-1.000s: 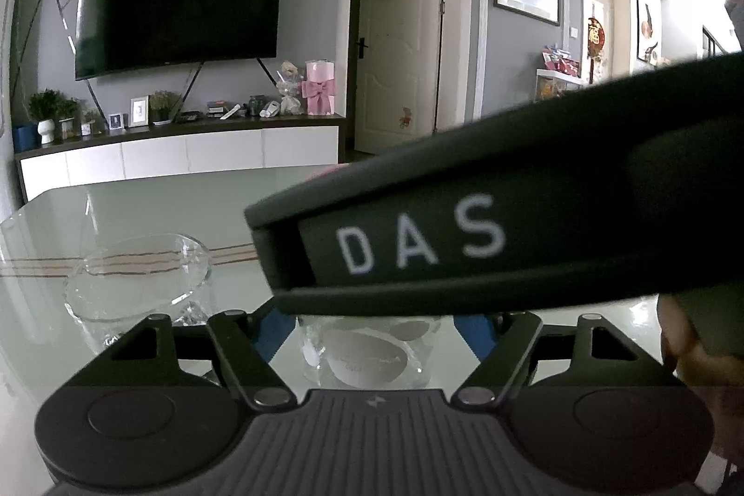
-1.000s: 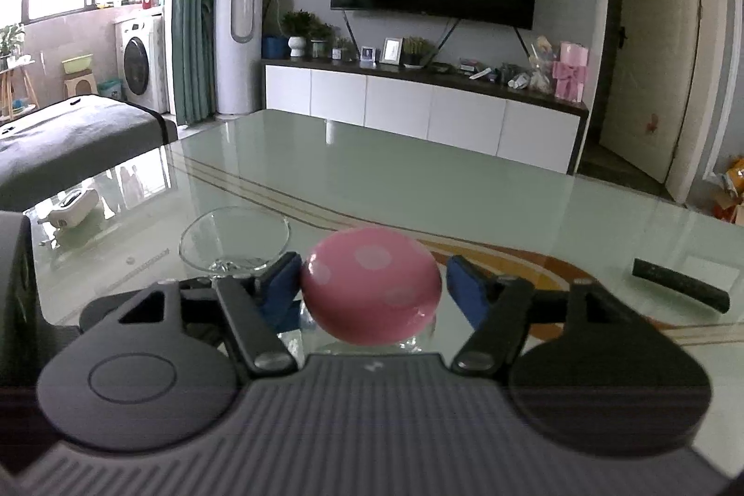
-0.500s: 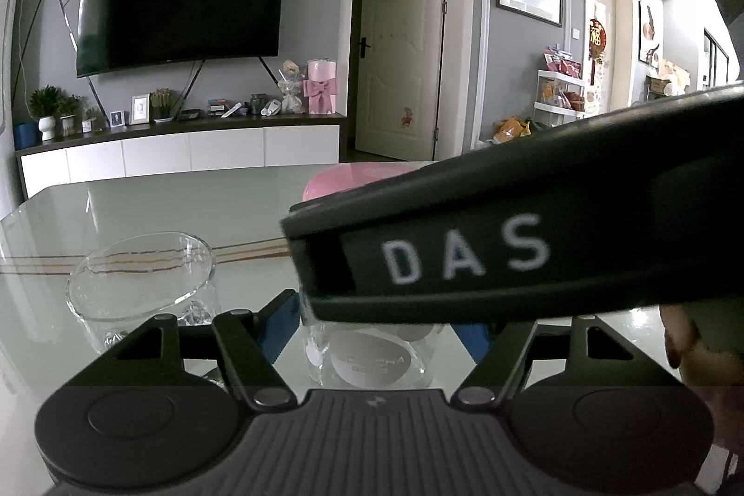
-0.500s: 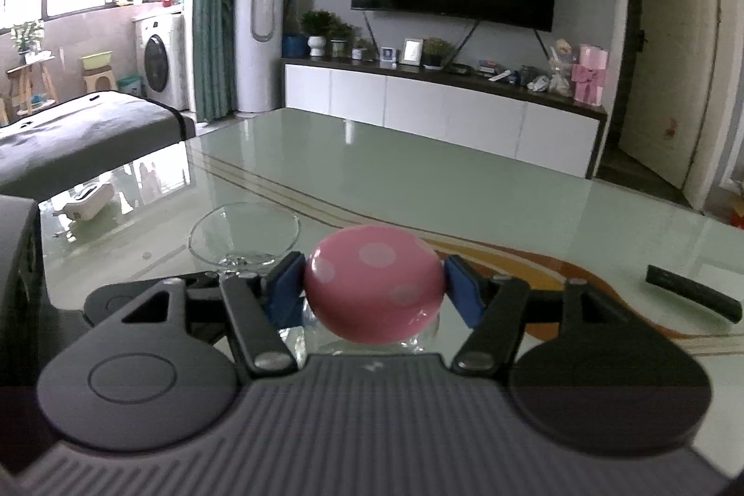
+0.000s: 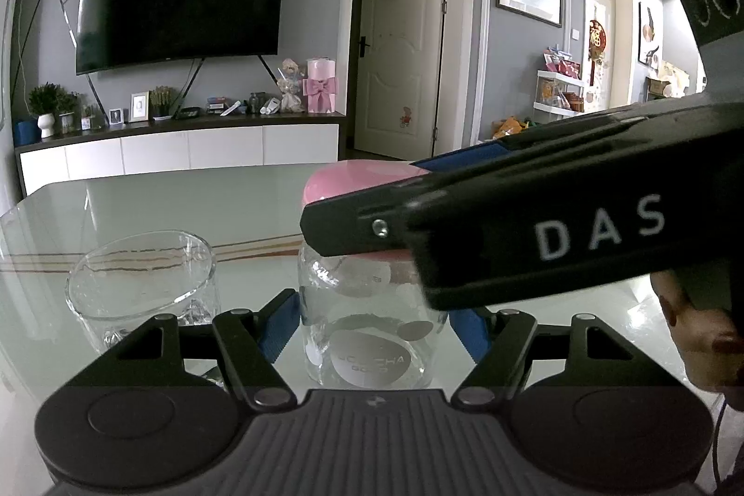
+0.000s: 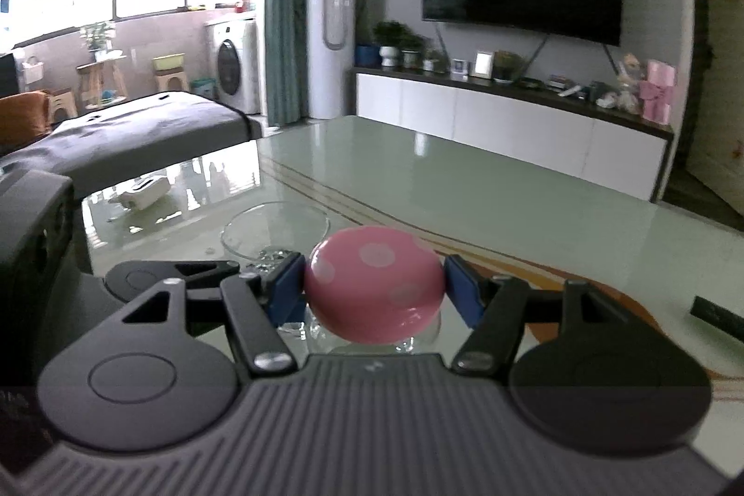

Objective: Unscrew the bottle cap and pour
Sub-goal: 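Twist the pink cap with the right gripper while the left gripper holds the jar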

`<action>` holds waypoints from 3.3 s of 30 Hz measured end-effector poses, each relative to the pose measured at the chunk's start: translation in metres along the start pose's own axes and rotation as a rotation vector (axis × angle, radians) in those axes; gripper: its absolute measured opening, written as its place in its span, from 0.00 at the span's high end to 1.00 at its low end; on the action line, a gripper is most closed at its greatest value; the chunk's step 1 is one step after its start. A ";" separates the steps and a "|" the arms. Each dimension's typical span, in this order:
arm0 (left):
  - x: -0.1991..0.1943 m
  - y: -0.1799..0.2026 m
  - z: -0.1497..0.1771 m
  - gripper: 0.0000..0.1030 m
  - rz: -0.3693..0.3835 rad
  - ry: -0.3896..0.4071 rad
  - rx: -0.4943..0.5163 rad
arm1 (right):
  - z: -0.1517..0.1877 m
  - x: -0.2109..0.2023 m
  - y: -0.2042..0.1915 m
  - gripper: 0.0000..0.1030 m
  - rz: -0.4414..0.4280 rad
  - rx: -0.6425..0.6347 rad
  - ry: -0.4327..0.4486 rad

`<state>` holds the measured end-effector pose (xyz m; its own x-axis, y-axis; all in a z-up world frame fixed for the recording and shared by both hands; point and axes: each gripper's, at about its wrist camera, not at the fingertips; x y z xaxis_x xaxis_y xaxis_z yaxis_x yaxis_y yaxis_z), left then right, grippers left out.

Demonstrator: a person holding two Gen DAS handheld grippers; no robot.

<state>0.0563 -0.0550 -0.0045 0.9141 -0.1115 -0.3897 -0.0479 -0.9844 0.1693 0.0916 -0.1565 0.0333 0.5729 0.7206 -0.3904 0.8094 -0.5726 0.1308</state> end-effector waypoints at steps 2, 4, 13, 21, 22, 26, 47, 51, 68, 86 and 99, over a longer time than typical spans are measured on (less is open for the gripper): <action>0.000 0.001 0.000 0.29 0.000 0.000 -0.001 | 0.000 -0.001 0.003 0.36 -0.020 -0.008 0.006; 0.000 0.001 0.001 0.29 0.000 0.001 -0.001 | 0.000 -0.002 0.005 0.36 -0.039 -0.015 0.012; 0.000 0.004 0.006 0.29 0.000 0.002 0.001 | -0.001 -0.003 0.014 0.36 -0.097 -0.030 0.029; 0.000 0.006 0.008 0.29 0.001 0.002 0.002 | -0.001 -0.004 0.019 0.36 -0.134 -0.044 0.037; 0.000 0.007 0.008 0.29 0.001 0.002 0.002 | -0.001 -0.004 0.020 0.36 -0.138 -0.045 0.038; 0.000 0.008 0.008 0.29 0.000 0.002 0.002 | -0.001 -0.004 0.024 0.36 -0.156 -0.054 0.041; 0.004 -0.002 0.006 0.21 0.008 -0.020 -0.029 | -0.004 -0.007 -0.002 0.21 0.031 -0.007 0.016; 0.003 0.000 0.006 0.21 0.012 -0.014 -0.018 | -0.006 -0.003 -0.019 0.21 0.131 -0.003 -0.012; 0.003 0.003 0.008 0.28 0.008 -0.002 0.013 | -0.006 0.018 -0.030 0.36 0.225 0.023 -0.085; 0.005 0.018 0.015 0.28 0.013 -0.001 0.009 | -0.002 0.006 0.002 0.36 0.000 -0.031 -0.022; 0.004 0.013 0.011 0.28 0.016 -0.004 0.006 | -0.002 0.003 0.020 0.36 -0.136 -0.091 0.011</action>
<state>0.0553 -0.0698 -0.0138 0.9115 -0.1275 -0.3911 -0.0647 -0.9833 0.1699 0.1095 -0.1649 0.0368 0.4581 0.7937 -0.4003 0.8877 -0.4321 0.1592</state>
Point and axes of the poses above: each gripper's, at about its wrist camera, not at the fingertips, and x roughly the way its jaws point, y to its right, z to its underside, and after that the axes turned 8 degrees about -x, right-handed
